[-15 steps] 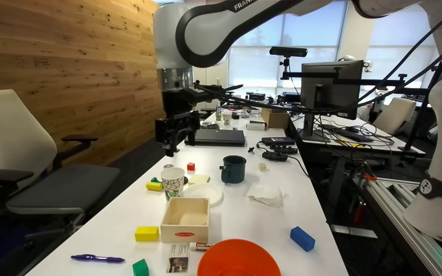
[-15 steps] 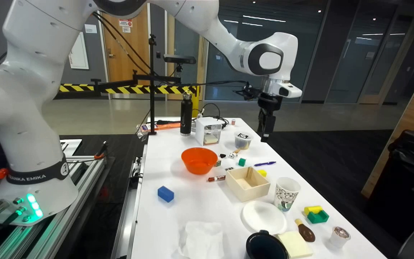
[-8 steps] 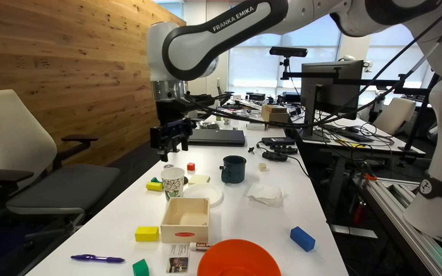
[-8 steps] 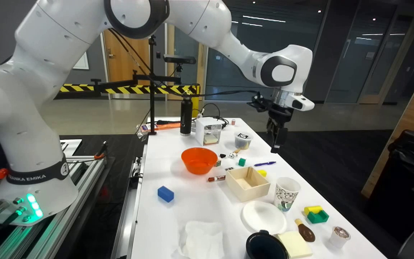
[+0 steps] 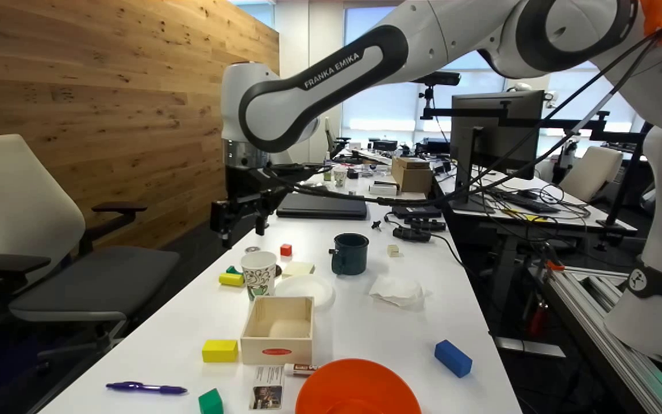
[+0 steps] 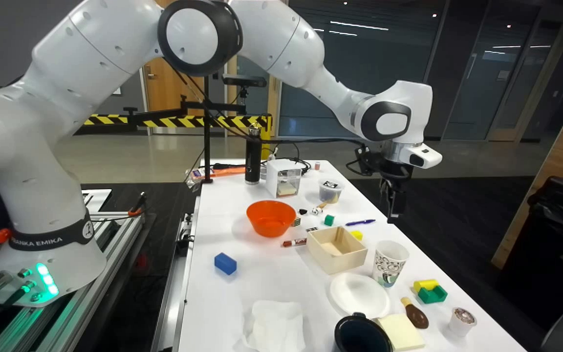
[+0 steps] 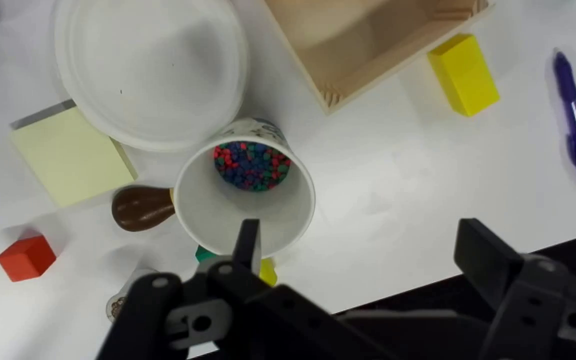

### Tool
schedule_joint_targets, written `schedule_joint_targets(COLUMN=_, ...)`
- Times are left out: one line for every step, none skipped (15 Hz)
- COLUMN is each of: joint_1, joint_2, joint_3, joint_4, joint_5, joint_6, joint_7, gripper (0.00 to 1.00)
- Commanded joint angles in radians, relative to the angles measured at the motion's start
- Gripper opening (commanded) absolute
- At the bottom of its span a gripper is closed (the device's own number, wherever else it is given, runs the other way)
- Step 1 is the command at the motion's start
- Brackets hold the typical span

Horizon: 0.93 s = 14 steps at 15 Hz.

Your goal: Move the cup to the right

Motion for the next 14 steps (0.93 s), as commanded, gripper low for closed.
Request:
schedule_joint_targets(joint_1=0.0, joint_2=0.056, joint_3=-0.02, joint_4=0.045, joint_5=0.033, joint_6=0.084, joint_7=0.022, gripper=1.0)
schedule_joint_targets(joint_1=0.0, joint_2=0.063, joint_3=-0.023, joint_4=0.044, joint_5=0.033, joint_6=0.105, joint_7=0.024, gripper=1.0)
schedule_joint_targets(joint_1=0.002, joint_2=0.069, joint_3=-0.029, joint_4=0.04, joint_5=0.029, joint_6=0.126, joint_7=0.025, gripper=1.0)
schedule_joint_targets(joint_1=0.004, joint_2=0.076, joint_3=-0.033, joint_4=0.035, joint_5=0.025, joint_6=0.149, joint_7=0.024, gripper=1.0)
schedule_joint_targets(joint_1=0.006, joint_2=0.081, joint_3=-0.038, joint_4=0.033, joint_5=0.023, joint_6=0.164, joint_7=0.027, gripper=1.0)
schedule_joint_targets(joint_1=0.007, joint_2=0.088, joint_3=-0.041, joint_4=0.034, joint_5=0.023, joint_6=0.173, joint_7=0.026, gripper=1.0)
schedule_joint_targets(joint_1=0.008, joint_2=0.093, joint_3=-0.043, joint_4=0.032, joint_5=0.024, joint_6=0.183, joint_7=0.027, gripper=1.0)
schedule_joint_targets(joint_1=0.009, joint_2=0.097, joint_3=-0.044, joint_4=0.031, joint_5=0.024, joint_6=0.191, joint_7=0.028, gripper=1.0)
schedule_joint_targets(joint_1=0.011, joint_2=0.099, joint_3=-0.047, joint_4=0.028, joint_5=0.022, joint_6=0.194, joint_7=0.029, gripper=1.0)
schedule_joint_targets(joint_1=0.014, joint_2=0.101, joint_3=-0.05, joint_4=0.024, joint_5=0.02, joint_6=0.195, joint_7=0.03, gripper=1.0)
schedule_joint_targets(joint_1=0.016, joint_2=0.103, joint_3=-0.052, joint_4=0.021, joint_5=0.019, joint_6=0.191, joint_7=0.031, gripper=1.0)
schedule_joint_targets(joint_1=0.018, joint_2=0.105, joint_3=-0.055, joint_4=0.018, joint_5=0.018, joint_6=0.194, joint_7=0.033, gripper=1.0)
schedule_joint_targets(joint_1=0.02, joint_2=0.107, joint_3=-0.057, joint_4=0.017, joint_5=0.017, joint_6=0.194, joint_7=0.035, gripper=0.93)
schedule_joint_targets(joint_1=0.021, joint_2=0.109, joint_3=-0.058, joint_4=0.017, joint_5=0.016, joint_6=0.194, joint_7=0.036, gripper=0.81)
